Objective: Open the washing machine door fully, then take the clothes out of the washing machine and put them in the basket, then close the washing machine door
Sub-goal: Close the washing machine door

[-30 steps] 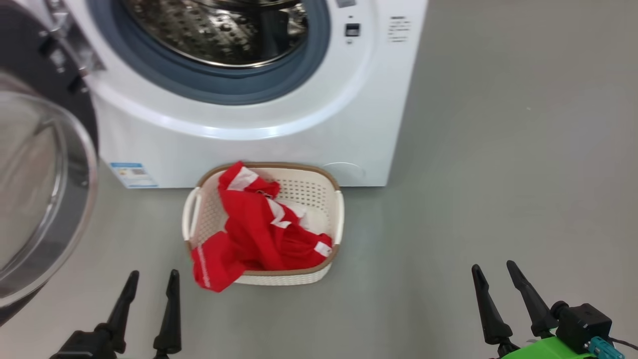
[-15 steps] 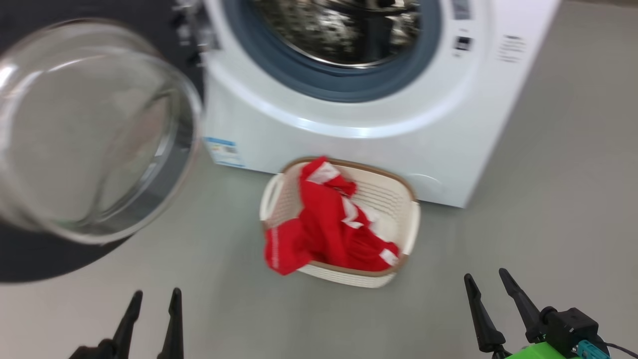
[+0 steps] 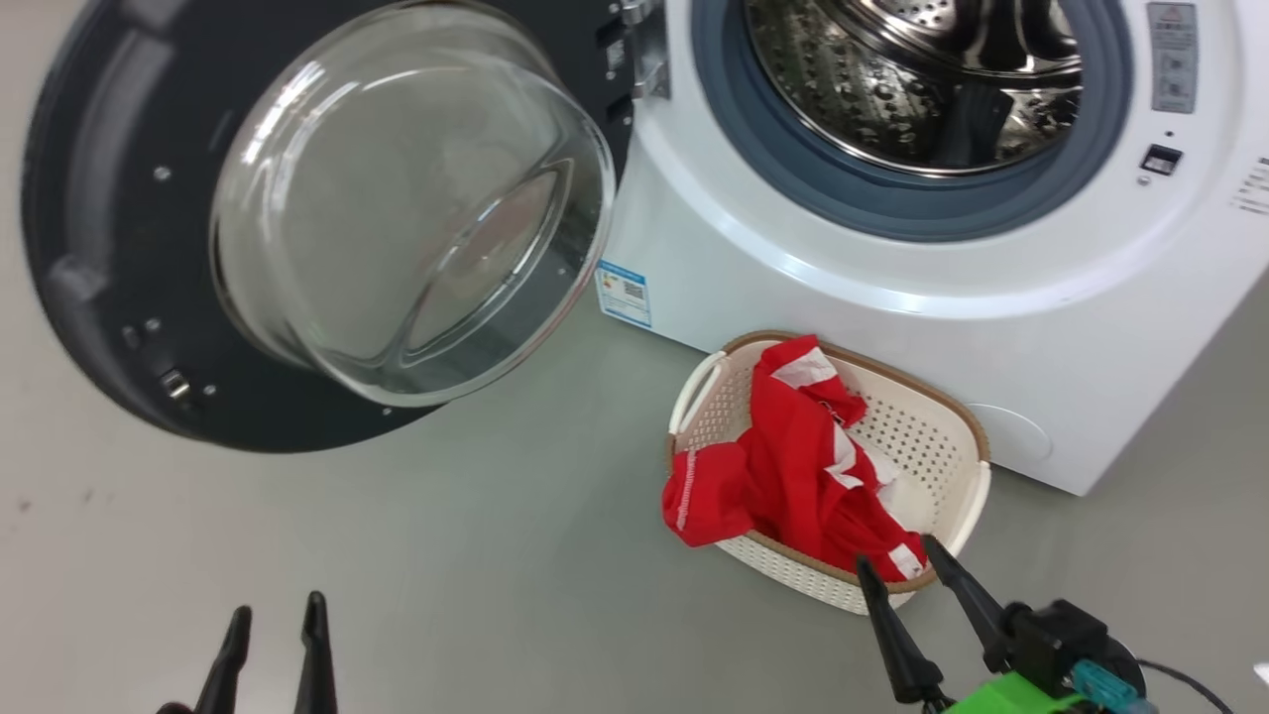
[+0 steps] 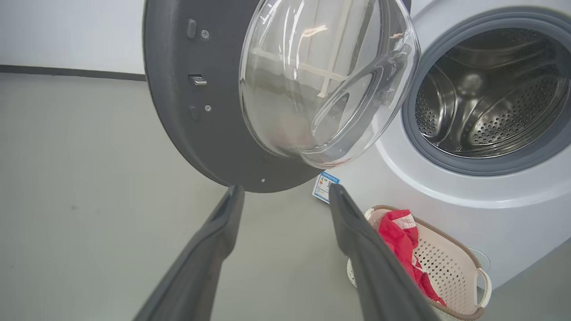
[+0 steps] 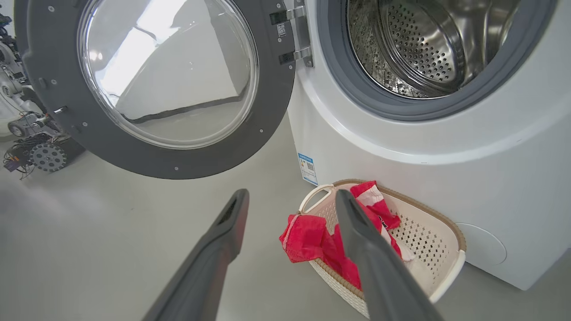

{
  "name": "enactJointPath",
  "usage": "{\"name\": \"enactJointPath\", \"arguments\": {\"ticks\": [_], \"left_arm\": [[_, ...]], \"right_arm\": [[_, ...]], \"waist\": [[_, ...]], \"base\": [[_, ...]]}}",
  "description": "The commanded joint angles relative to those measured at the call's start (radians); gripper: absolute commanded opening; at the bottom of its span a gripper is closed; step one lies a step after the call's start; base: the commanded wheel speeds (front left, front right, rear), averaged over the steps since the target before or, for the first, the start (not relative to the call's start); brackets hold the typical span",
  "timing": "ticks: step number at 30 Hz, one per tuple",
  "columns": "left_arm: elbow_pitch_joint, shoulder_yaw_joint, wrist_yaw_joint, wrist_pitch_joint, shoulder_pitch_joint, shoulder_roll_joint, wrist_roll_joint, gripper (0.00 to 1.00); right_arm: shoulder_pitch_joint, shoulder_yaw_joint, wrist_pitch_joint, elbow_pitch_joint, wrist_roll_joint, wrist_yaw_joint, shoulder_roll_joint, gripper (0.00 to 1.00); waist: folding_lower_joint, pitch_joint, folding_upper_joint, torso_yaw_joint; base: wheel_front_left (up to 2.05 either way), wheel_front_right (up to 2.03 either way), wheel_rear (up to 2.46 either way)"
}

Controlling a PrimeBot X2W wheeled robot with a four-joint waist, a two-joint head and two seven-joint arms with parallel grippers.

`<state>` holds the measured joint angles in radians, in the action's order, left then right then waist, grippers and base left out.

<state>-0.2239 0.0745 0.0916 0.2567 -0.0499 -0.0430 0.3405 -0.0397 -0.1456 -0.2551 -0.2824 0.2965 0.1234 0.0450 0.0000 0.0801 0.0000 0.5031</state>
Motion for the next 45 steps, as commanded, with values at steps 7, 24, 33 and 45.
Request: {"name": "enactJointPath", "arguments": {"ticks": [7, 24, 33, 45], "left_arm": [[0.055, 0.046, -0.038, 0.005, -0.026, -0.007, 0.050, 1.00], [0.138, 0.110, 0.015, 0.005, 0.073, -0.007, 0.073, 0.00], [0.252, 0.202, 0.039, 0.005, 0.402, -0.148, 0.075, 0.00], [-0.045, 0.227, 0.039, 0.005, 0.763, -0.423, 0.343, 0.00]], "right_arm": [[0.107, -0.095, -0.007, -0.016, 0.012, 0.007, 0.017, 1.00], [0.078, -0.071, -0.007, 0.004, 0.014, 0.007, 0.015, 1.00], [0.040, -0.011, -0.007, 0.037, -0.013, 0.007, 0.010, 1.00], [0.009, 0.046, -0.007, 0.088, -0.037, 0.007, 0.006, 1.00]], "waist": [[0.0000, 0.008, 0.0000, 0.033], [0.0000, -0.002, 0.0000, 0.022], [0.0000, 0.009, 0.0000, 0.013], [0.0000, 0.059, 0.0000, -0.021]], "base": [[0.00, 0.00, 0.00], [0.00, 0.00, 0.00], [0.00, 0.00, 0.00], [0.00, 0.00, 0.00]]}}
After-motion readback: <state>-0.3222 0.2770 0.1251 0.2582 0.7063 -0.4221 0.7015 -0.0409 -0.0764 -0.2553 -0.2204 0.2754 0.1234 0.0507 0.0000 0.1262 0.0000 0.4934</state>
